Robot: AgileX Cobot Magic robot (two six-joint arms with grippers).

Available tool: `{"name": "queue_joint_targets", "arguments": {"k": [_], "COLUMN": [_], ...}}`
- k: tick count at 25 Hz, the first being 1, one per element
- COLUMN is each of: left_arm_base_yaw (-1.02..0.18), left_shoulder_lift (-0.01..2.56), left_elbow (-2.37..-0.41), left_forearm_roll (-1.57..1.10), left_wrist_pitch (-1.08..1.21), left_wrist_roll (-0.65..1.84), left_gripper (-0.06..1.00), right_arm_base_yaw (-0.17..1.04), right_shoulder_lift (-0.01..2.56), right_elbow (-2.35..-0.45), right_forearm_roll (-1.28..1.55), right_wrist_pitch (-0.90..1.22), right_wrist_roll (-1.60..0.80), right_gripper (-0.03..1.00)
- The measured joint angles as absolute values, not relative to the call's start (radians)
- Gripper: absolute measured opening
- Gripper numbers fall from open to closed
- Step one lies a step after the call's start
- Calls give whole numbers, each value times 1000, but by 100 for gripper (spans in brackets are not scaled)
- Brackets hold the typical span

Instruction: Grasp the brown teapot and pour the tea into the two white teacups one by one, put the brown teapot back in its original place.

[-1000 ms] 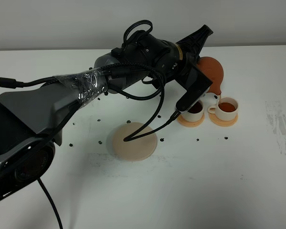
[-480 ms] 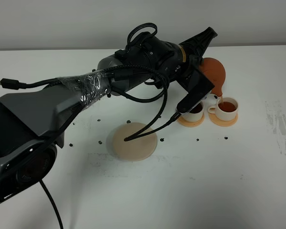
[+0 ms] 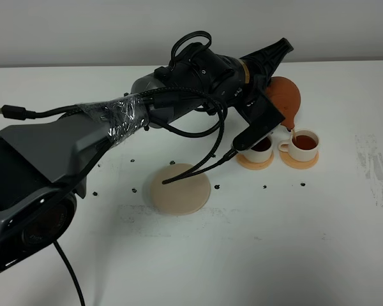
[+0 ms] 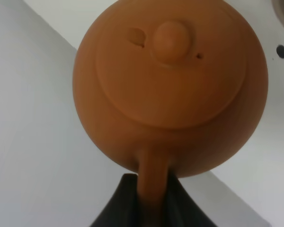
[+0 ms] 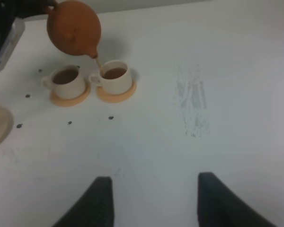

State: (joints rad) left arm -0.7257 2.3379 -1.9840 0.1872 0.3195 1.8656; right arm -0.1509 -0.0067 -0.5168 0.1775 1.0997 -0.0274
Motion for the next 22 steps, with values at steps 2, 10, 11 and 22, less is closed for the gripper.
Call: {"name": "queue_joint_targets", "arguments": {"k": [2,10,11,22], "left_arm_base_yaw": [-727,-733,-733,-733], "left_shoulder_lift": [2338,2338,2338,2339], "left_elbow": [-1984,-1984,-1984,-1984], "left_forearm_roll": [188,188,188,188], "left_wrist_pitch": [312,305,305,304], "left_wrist_roll": [1889,1898,1898,1887], "left_gripper": [8,8,8,8], "right_arm_base_yaw": [-151,-151,-151,-151], "right_shoulder_lift": [-7,-7,-7,-7], "right_elbow": [-517,-517,-517,-517], "right_forearm_roll": [178,178,178,178], "right_wrist_pitch": [1100,1100,1100,1100], "right_wrist_roll": [-27,-27,-27,-27], "right_gripper": [39,39,39,39]}}
